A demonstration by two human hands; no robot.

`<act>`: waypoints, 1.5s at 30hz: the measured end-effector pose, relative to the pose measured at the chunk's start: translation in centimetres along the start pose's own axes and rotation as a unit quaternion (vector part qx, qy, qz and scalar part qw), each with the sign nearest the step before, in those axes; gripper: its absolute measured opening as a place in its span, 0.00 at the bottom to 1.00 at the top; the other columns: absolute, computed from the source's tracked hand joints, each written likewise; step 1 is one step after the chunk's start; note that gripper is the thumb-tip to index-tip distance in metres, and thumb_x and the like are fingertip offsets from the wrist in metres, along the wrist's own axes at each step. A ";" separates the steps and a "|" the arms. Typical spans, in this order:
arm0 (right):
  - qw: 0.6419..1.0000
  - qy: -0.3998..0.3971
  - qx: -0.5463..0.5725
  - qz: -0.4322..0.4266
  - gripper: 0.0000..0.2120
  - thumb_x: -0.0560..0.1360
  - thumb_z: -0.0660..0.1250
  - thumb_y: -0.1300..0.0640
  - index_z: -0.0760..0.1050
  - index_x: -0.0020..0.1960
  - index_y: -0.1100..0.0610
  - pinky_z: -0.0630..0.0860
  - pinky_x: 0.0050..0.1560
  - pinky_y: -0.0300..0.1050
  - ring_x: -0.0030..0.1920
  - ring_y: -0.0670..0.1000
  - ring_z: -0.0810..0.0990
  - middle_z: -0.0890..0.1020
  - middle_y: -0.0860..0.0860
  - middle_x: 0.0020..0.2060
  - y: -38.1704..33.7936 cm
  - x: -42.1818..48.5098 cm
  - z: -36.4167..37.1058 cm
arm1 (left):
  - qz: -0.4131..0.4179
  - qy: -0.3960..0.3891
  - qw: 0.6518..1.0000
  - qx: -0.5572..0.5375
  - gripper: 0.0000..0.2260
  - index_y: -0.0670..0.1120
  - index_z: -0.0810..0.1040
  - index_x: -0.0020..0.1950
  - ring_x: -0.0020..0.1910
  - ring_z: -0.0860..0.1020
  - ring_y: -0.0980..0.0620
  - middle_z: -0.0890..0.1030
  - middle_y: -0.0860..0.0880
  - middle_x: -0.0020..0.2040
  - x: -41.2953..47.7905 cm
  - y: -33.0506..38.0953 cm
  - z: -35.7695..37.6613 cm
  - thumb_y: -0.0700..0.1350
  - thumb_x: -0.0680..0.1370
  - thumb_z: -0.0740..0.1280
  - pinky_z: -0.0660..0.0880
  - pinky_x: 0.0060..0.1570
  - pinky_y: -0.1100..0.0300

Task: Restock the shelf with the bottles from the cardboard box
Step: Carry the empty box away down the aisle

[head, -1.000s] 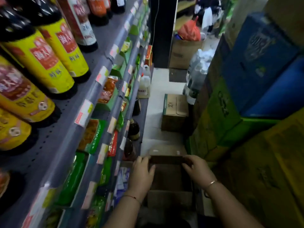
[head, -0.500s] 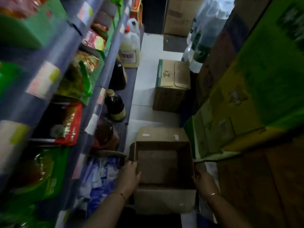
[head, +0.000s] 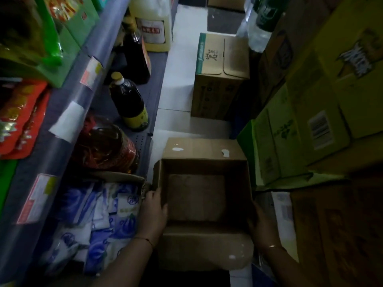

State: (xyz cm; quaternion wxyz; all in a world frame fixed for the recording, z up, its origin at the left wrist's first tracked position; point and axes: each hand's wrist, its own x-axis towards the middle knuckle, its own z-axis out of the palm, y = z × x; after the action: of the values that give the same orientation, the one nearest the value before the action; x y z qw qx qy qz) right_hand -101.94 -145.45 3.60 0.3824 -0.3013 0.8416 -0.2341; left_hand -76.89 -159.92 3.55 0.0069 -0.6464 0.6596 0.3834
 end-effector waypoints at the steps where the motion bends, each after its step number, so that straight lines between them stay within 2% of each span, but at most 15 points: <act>1: 1.000 0.003 -0.016 0.010 0.23 0.77 0.63 0.61 0.64 0.70 0.51 0.66 0.58 0.44 0.61 0.53 0.73 0.76 0.56 0.64 0.3 0.0 0.2 | -0.009 0.002 1.000 0.005 0.23 0.49 0.64 0.72 0.61 0.73 0.50 0.71 0.47 0.66 0.0 -0.4 0.0 0.44 0.77 0.64 0.74 0.58 0.55; 4: 0.998 0.003 -0.036 0.048 0.27 0.78 0.60 0.60 0.57 0.74 0.47 0.70 0.56 0.45 0.58 0.55 0.76 0.76 0.56 0.63 0.9 -0.3 0.6 | -0.037 -0.035 0.999 0.003 0.24 0.50 0.64 0.71 0.56 0.77 0.50 0.76 0.47 0.60 0.0 -1.6 0.5 0.44 0.76 0.65 0.77 0.55 0.53; 7: 0.998 -0.006 -0.038 0.044 0.28 0.78 0.59 0.57 0.54 0.74 0.43 0.71 0.61 0.50 0.59 0.55 0.75 0.76 0.56 0.63 1.1 -0.6 1.1 | -0.065 -0.061 0.996 -0.015 0.30 0.51 0.55 0.76 0.57 0.77 0.49 0.77 0.46 0.61 -0.2 -2.5 1.0 0.42 0.77 0.64 0.74 0.54 0.57; 12: 0.998 0.012 -0.023 0.055 0.26 0.79 0.58 0.55 0.53 0.71 0.36 0.68 0.66 0.56 0.63 0.55 0.73 0.74 0.55 0.65 2.1 -0.3 1.8 | -0.064 -0.034 0.996 -0.059 0.28 0.54 0.53 0.76 0.39 0.70 0.62 0.78 0.45 0.57 -0.6 -2.8 1.6 0.39 0.80 0.57 0.68 0.39 0.65; 15: 0.999 0.019 -0.020 0.040 0.26 0.78 0.58 0.57 0.56 0.72 0.39 0.70 0.64 0.55 0.62 0.57 0.74 0.76 0.55 0.64 2.0 -0.1 1.7 | -0.065 -0.014 0.994 -0.085 0.26 0.55 0.55 0.76 0.38 0.70 0.63 0.79 0.46 0.54 -0.7 -2.9 1.8 0.39 0.80 0.57 0.67 0.37 0.67; 18: 0.998 0.050 -0.012 0.024 0.26 0.78 0.58 0.63 0.60 0.73 0.47 0.70 0.58 0.47 0.59 0.56 0.76 0.77 0.54 0.62 0.9 -0.1 1.2 | -0.048 0.006 0.993 -0.105 0.25 0.53 0.59 0.75 0.40 0.74 0.58 0.78 0.48 0.50 -0.8 -2.6 1.3 0.38 0.80 0.57 0.71 0.37 0.66; 21: 0.997 0.081 -0.010 0.000 0.27 0.76 0.58 0.68 0.62 0.72 0.52 0.70 0.52 0.42 0.57 0.57 0.77 0.79 0.54 0.59 -0.6 -0.6 0.3 | -0.027 0.040 0.993 -0.110 0.23 0.50 0.63 0.74 0.47 0.78 0.49 0.79 0.42 0.57 -1.2 -1.4 -0.5 0.37 0.79 0.58 0.73 0.40 0.65; 24: 0.994 0.104 -0.035 0.024 0.28 0.76 0.58 0.69 0.61 0.73 0.52 0.63 0.29 0.37 0.32 0.55 0.76 0.82 0.64 0.42 -3.7 -1.3 -1.6 | -0.014 0.071 0.989 -0.128 0.21 0.48 0.67 0.72 0.45 0.76 0.54 0.81 0.42 0.57 -1.3 0.5 -3.5 0.37 0.79 0.59 0.67 0.35 0.73; 26: 0.992 0.115 -0.047 0.018 0.30 0.75 0.58 0.69 0.60 0.73 0.49 0.62 0.26 0.41 0.25 0.52 0.71 0.79 0.63 0.31 -6.3 -1.7 -3.1 | -0.004 0.085 0.986 -0.141 0.21 0.48 0.68 0.72 0.43 0.75 0.58 0.81 0.42 0.58 -1.4 2.0 -6.1 0.37 0.79 0.60 0.66 0.36 0.73; 29: 0.988 0.142 -0.051 0.016 0.31 0.74 0.61 0.68 0.62 0.72 0.46 0.66 0.28 0.47 0.27 0.60 0.74 0.78 0.63 0.29 -11.1 -2.4 -5.8 | 0.009 0.099 0.981 -0.165 0.20 0.49 0.69 0.71 0.48 0.78 0.57 0.80 0.46 0.61 -1.8 5.1 -10.5 0.38 0.79 0.60 0.73 0.43 0.68; 31: 0.987 0.158 -0.038 0.007 0.31 0.73 0.62 0.68 0.64 0.71 0.47 0.70 0.32 0.50 0.33 0.63 0.78 0.81 0.66 0.36 -14.8 -2.9 -7.8 | 0.016 0.110 0.978 -0.178 0.20 0.49 0.70 0.71 0.58 0.78 0.49 0.78 0.46 0.63 -2.0 7.4 -13.7 0.38 0.79 0.59 0.76 0.54 0.57; 34: 0.984 0.180 -0.008 -0.006 0.29 0.73 0.62 0.68 0.66 0.71 0.49 0.69 0.39 0.45 0.46 0.64 0.81 0.82 0.64 0.53 -20.1 -3.8 -10.9 | 0.029 0.122 0.974 -0.186 0.20 0.50 0.70 0.70 0.63 0.76 0.48 0.78 0.47 0.65 -2.3 10.7 -18.5 0.39 0.79 0.60 0.75 0.62 0.47; 39: 0.979 0.206 0.003 -0.005 0.28 0.75 0.61 0.65 0.64 0.71 0.46 0.69 0.34 0.46 0.30 0.58 0.74 0.83 0.64 0.40 -27.6 -4.1 -14.9 | 0.059 0.170 0.968 -0.173 0.21 0.50 0.73 0.68 0.60 0.78 0.49 0.80 0.48 0.62 -2.1 16.4 -26.1 0.36 0.77 0.61 0.76 0.56 0.55; 42: 0.975 0.221 0.002 -0.003 0.28 0.74 0.62 0.64 0.65 0.71 0.46 0.71 0.34 0.49 0.32 0.61 0.78 0.83 0.64 0.38 -31.7 -3.6 -16.9 | 0.090 0.195 0.962 -0.166 0.20 0.45 0.75 0.66 0.65 0.74 0.53 0.76 0.51 0.65 -1.4 19.6 -30.1 0.33 0.76 0.61 0.73 0.61 0.57; 45: 0.974 0.225 0.013 -0.011 0.28 0.74 0.62 0.64 0.65 0.71 0.45 0.73 0.38 0.49 0.37 0.61 0.81 0.84 0.63 0.42 -35.5 -2.5 -18.5 | 0.090 0.213 0.958 -0.167 0.19 0.44 0.76 0.65 0.63 0.76 0.48 0.79 0.46 0.63 0.5 21.7 -33.0 0.33 0.75 0.62 0.74 0.62 0.50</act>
State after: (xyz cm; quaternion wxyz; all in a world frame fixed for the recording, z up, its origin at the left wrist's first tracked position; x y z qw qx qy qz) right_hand -103.45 -165.87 38.13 0.1846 -0.2448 0.8996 -0.3111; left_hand -79.50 -180.12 37.39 -0.2763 -0.6432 0.6280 0.3400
